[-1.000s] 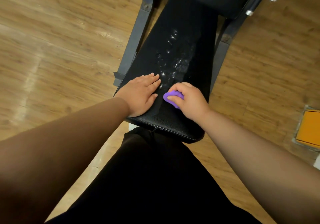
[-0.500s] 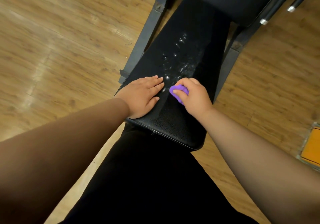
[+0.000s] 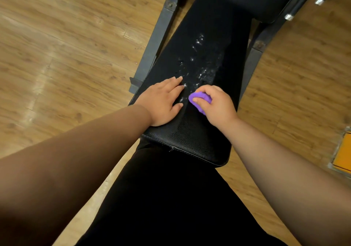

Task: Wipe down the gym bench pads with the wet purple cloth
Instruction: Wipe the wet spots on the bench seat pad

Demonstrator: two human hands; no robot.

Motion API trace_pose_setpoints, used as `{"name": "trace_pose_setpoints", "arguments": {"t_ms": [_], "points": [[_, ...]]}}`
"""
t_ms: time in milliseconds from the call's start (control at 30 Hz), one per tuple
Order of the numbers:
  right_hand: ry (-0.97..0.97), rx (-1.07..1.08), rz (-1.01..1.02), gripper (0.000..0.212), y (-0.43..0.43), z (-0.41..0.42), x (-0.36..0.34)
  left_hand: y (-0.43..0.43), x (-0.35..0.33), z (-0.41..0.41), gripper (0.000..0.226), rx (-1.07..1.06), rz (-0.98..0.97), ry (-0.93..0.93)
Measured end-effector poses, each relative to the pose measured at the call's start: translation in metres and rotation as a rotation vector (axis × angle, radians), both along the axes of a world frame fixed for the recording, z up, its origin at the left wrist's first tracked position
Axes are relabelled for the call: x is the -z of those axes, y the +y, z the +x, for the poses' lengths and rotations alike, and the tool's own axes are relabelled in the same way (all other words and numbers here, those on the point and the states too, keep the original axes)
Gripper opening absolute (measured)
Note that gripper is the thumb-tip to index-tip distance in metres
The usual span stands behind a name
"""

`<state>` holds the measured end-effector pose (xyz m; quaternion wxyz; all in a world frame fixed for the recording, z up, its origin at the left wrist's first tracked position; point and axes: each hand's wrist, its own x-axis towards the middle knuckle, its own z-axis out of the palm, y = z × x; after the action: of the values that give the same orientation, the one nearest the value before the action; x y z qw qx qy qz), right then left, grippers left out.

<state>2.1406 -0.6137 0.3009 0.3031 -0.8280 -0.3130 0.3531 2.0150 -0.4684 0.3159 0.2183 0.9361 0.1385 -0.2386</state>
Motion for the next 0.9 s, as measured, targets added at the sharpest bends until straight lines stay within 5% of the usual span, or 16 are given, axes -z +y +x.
{"name": "trace_pose_setpoints", "arguments": {"t_ms": [233,433,700,900], "points": [[-0.028,-0.149,0.037,0.011,-0.027,-0.010,-0.013,0.001,0.003,0.002,0.062,0.042,0.029,0.020],[-0.012,0.079,-0.079,0.012,0.017,0.018,0.012,0.001,0.004,0.002,0.062,0.039,0.035,0.030],[-0.017,-0.109,0.006,0.012,-0.015,0.001,-0.006,0.001,0.004,0.003,0.061,0.036,0.035,0.028],[-0.028,0.070,-0.094,0.013,0.015,0.019,0.013,0.001,0.005,0.002,0.061,0.033,0.032,0.022]]}}
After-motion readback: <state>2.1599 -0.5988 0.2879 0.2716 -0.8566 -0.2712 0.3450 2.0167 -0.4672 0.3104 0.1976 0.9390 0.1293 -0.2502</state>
